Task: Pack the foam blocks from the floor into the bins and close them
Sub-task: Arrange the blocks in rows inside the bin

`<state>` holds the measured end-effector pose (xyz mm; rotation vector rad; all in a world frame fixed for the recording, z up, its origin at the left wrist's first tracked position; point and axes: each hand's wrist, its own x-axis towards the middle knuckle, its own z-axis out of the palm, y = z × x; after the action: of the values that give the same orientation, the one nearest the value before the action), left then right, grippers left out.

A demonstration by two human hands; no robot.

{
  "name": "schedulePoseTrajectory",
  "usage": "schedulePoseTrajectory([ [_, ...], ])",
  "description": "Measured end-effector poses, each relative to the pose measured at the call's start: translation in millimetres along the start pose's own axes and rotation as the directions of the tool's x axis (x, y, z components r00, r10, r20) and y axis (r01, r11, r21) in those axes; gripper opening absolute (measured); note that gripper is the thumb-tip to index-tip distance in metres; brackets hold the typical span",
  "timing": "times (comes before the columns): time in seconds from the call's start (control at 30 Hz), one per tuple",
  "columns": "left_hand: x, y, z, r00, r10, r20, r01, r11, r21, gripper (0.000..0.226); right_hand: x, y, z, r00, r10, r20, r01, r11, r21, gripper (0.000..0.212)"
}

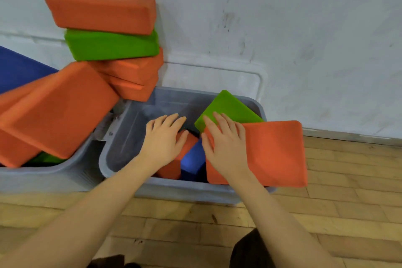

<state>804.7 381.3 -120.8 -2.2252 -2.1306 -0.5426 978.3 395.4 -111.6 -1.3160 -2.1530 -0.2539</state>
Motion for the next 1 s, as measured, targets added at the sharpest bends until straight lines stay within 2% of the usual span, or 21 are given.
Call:
schedulePoseTrajectory([
  [0.13, 8, -61, -7, 0.998, 0.0, 0.06, 0.001, 1.0, -0.021, 0.057, 28, -44, 42, 0.997, -0.067, 0.033, 0.065, 0.996, 0.056, 0.04],
  [0.23, 13, -96, 11, 0.994, -0.045, 0.101, 0.051, 0.997, -0.058, 0.046, 38, -71, 78, 0.994, -0.071, 0.078, 0.06, 0.99, 0.129, 0.04],
  [0.37, 18, -124, 44, 0.972, -0.144, 0.183, 0.168, 0.978, -0.124, 0.043, 37, -83, 133, 0.96, -0.002, 0.28, -0.039, 0.99, 0.138, 0.046],
  [0.47, 27, -137, 74, 0.939, -0.198, 0.282, 0.245, 0.959, -0.142, 0.043, 37, -74, 167, 0.881, 0.096, 0.463, -0.152, 0.985, 0.084, 0.051],
  [0.53, 36, -141, 96, 0.899, -0.235, 0.37, 0.304, 0.942, -0.139, 0.045, 37, -64, 189, 0.813, 0.12, 0.57, -0.15, 0.989, 0.007, 0.055],
  [0.6, 46, -143, 118, 0.845, -0.272, 0.46, 0.365, 0.923, -0.124, 0.049, 42, -55, 210, 0.773, 0.155, 0.615, -0.162, 0.986, -0.045, 0.058],
  [0.7, 53, -144, 150, 0.767, -0.317, 0.558, 0.427, 0.901, -0.074, 0.055, 54, -42, 243, 0.71, 0.276, 0.647, -0.279, 0.955, -0.101, 0.057],
  [0.8, 60, -150, 178, 0.735, -0.321, 0.597, 0.409, 0.912, -0.013, 0.06, 58, -24, 276, 0.635, 0.385, 0.67, -0.358, 0.915, -0.187, 0.057],
  [0.9, 67, -152, 205, 0.715, -0.243, 0.655, 0.304, 0.953, 0.023, 0.063, 60, -15, 301, 0.469, 0.49, 0.735, -0.471, 0.842, -0.262, 0.058],
  [0.93, 67, -153, 212, 0.701, -0.209, 0.682, 0.264, 0.964, 0.024, 0.063, 61, -15, 307, 0.44, 0.501, 0.746, -0.483, 0.832, -0.274, 0.058],
  [1.0, 61, -155, 226, 0.684, -0.167, 0.71, 0.223, 0.975, 0.015, 0.062, 58, -15, 312, 0.459, 0.488, 0.742, -0.455, 0.847, -0.275, 0.057],
])
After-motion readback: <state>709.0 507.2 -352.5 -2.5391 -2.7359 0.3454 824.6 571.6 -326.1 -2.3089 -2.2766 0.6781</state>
